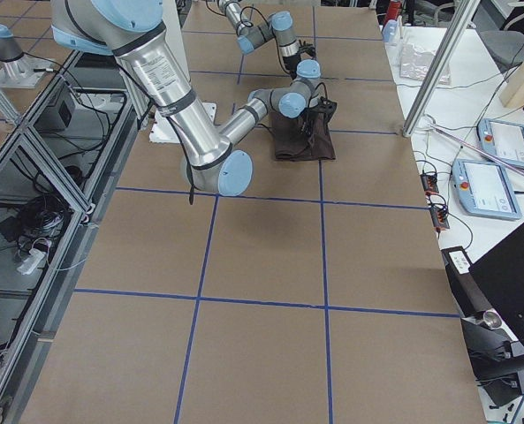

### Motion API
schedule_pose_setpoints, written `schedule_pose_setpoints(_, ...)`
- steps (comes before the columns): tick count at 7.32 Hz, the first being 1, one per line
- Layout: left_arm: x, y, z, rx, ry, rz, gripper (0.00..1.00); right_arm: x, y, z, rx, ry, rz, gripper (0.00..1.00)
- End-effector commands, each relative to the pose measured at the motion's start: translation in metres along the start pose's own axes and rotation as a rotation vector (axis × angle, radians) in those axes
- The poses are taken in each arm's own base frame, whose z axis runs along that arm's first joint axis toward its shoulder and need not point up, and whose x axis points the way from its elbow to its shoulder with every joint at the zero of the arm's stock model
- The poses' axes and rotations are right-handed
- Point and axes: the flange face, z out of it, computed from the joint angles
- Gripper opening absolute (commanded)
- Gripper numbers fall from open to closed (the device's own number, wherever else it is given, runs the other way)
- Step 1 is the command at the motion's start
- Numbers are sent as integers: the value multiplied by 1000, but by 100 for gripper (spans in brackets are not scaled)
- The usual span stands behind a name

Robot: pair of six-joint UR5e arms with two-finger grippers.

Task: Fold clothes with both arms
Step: 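Lift the near edge with both grippers and fold it toward the collar, then open both grippers and release the folded shirt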

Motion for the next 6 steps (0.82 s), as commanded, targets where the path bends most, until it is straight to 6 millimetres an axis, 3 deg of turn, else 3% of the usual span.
schedule_pose_setpoints(1,18,-70,13,79,11,64,100,-22,-81,5,-9,3,22,100)
schedule_pose_setpoints(2,13,-87,9,97,5,100,100,-16,-102,4,-29,13,-15,100)
schedule_pose_setpoints(4,10,-94,5,59,10,140,100,-15,-105,-10,-57,-7,-74,100)
schedule_pose_setpoints(5,-1,-115,-5,12,8,194,100,11,-131,-27,-79,-17,-92,100)
schedule_pose_setpoints(6,-36,-155,-29,9,-1,250,100,70,-166,-58,-78,-27,-146,100)
